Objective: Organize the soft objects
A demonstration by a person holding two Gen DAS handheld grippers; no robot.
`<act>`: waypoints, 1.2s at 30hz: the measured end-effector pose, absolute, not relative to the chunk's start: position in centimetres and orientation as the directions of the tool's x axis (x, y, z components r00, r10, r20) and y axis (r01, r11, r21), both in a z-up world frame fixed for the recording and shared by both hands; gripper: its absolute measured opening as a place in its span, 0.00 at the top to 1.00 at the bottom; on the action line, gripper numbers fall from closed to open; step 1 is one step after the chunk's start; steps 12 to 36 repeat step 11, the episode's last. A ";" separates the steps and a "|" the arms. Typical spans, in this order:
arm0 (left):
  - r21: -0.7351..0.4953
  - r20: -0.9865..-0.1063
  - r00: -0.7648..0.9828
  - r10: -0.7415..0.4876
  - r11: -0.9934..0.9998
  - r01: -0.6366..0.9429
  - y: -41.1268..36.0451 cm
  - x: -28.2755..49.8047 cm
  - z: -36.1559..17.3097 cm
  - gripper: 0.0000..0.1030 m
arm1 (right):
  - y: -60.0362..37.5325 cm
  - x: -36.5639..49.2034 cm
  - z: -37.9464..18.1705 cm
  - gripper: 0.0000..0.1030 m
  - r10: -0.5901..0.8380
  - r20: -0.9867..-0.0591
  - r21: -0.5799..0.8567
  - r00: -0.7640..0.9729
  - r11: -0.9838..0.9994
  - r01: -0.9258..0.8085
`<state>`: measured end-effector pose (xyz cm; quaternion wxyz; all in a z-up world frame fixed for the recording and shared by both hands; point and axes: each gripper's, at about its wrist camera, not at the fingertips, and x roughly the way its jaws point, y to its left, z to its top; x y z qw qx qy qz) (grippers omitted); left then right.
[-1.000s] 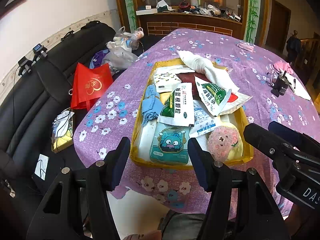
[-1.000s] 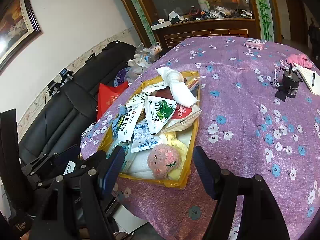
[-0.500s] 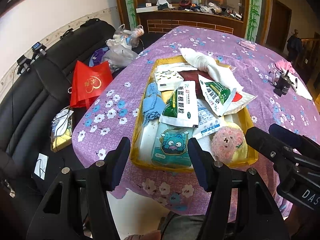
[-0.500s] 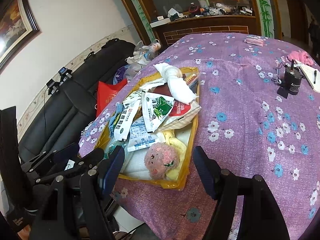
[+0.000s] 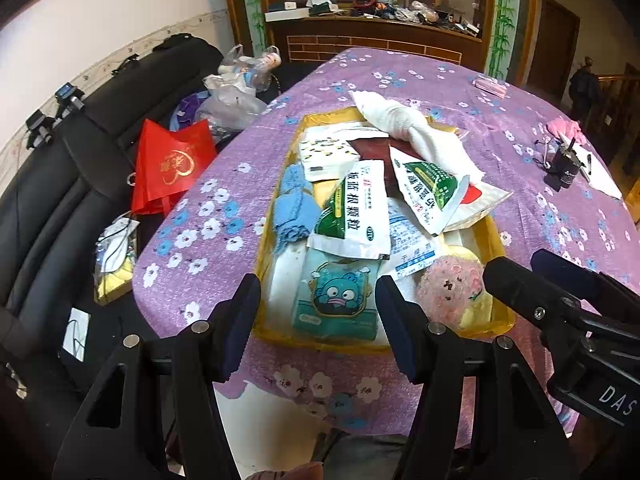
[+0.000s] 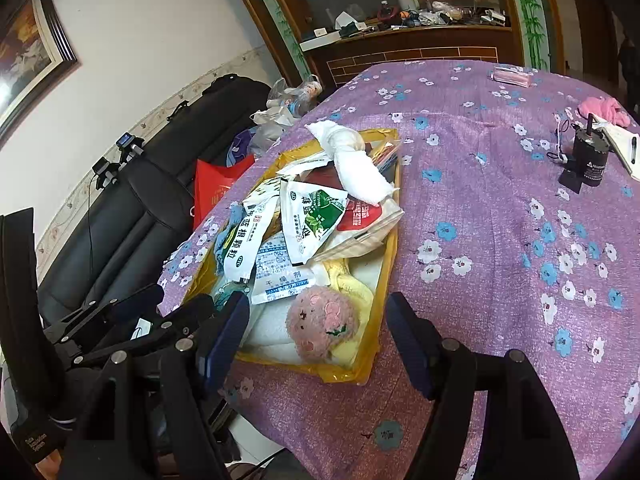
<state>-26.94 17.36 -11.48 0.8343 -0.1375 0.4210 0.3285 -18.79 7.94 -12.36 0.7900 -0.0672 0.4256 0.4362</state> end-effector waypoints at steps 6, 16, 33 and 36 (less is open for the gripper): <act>0.032 -0.779 0.457 0.430 0.754 -0.656 18.0 -26.5 -11.4 0.42 | 7.9 -18.4 -12.6 0.31 0.628 -0.735 0.270 0.254 0.616 -0.740; 0.084 -0.773 0.439 0.458 0.760 -0.645 17.9 -25.9 -11.5 0.42 | 7.9 -18.1 -12.8 0.31 0.627 -0.737 0.275 0.253 0.620 -0.735; 0.084 -0.773 0.439 0.458 0.760 -0.645 17.9 -25.9 -11.5 0.42 | 7.9 -18.1 -12.8 0.31 0.627 -0.737 0.275 0.253 0.620 -0.735; 0.084 -0.773 0.439 0.458 0.760 -0.645 17.9 -25.9 -11.5 0.42 | 7.9 -18.1 -12.8 0.31 0.627 -0.737 0.275 0.253 0.620 -0.735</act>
